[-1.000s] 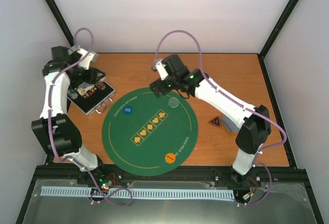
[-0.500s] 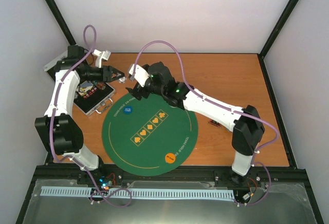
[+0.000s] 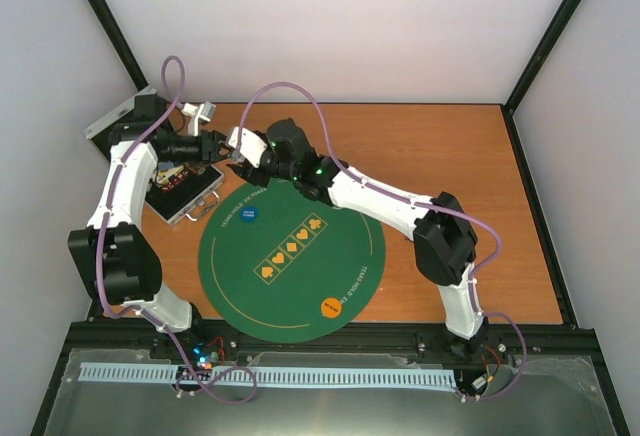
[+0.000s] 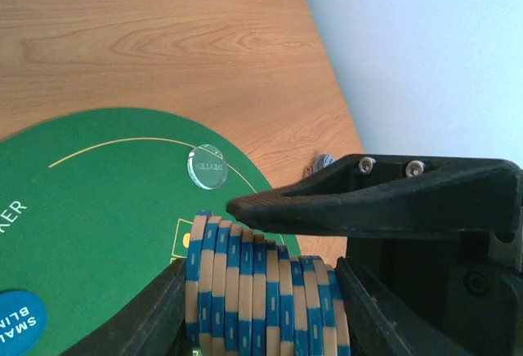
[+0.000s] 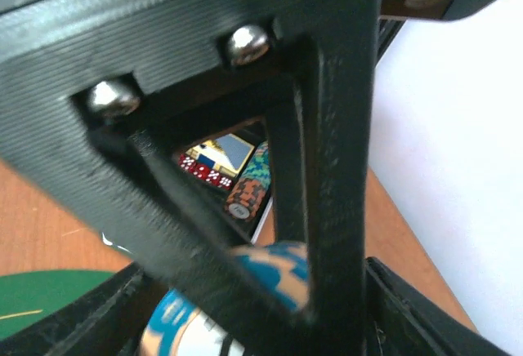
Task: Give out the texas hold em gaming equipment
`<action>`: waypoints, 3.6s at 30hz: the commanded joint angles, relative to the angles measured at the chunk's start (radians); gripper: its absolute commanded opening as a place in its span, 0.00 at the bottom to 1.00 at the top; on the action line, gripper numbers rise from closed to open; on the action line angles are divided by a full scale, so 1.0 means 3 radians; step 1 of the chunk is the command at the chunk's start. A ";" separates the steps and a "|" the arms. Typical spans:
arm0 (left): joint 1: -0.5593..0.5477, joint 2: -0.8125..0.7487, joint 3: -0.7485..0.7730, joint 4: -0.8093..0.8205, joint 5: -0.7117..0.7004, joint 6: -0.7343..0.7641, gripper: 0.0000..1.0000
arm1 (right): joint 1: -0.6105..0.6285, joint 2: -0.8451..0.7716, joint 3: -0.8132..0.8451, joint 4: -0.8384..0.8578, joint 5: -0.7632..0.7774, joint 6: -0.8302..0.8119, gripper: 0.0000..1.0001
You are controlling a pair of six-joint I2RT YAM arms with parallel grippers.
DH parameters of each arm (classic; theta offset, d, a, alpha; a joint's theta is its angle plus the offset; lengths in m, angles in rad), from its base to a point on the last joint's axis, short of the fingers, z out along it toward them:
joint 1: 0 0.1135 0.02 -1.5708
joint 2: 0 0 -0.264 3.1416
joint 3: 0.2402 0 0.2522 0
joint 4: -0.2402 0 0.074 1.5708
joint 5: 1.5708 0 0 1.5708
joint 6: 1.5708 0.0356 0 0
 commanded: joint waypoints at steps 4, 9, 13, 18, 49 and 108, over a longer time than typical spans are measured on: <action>-0.0009 -0.0152 0.0065 0.0104 0.0179 -0.0067 0.01 | 0.0002 0.0195 0.0338 -0.0091 0.0216 -0.0079 0.53; -0.0009 -0.0145 0.0057 0.0108 0.0173 -0.0055 0.01 | 0.0000 0.0187 0.0340 -0.0126 0.0207 -0.0174 0.39; -0.0010 -0.0129 0.0073 0.0099 0.0173 -0.0045 0.01 | -0.0002 0.0173 0.0332 -0.0186 0.0219 -0.0243 0.27; -0.0009 -0.0112 0.0065 0.0096 0.0174 -0.0021 0.01 | -0.0007 0.0109 0.0230 -0.0187 0.0197 -0.0401 0.36; -0.0009 -0.0269 -0.0150 0.0278 0.0240 -0.0141 0.01 | -0.0208 0.0049 0.0154 0.0167 -0.0564 -0.1090 0.74; -0.1486 0.0583 -0.1836 0.2000 0.0274 -0.1181 0.01 | 0.0075 -0.1560 -0.2931 -0.0218 0.0519 0.1107 0.03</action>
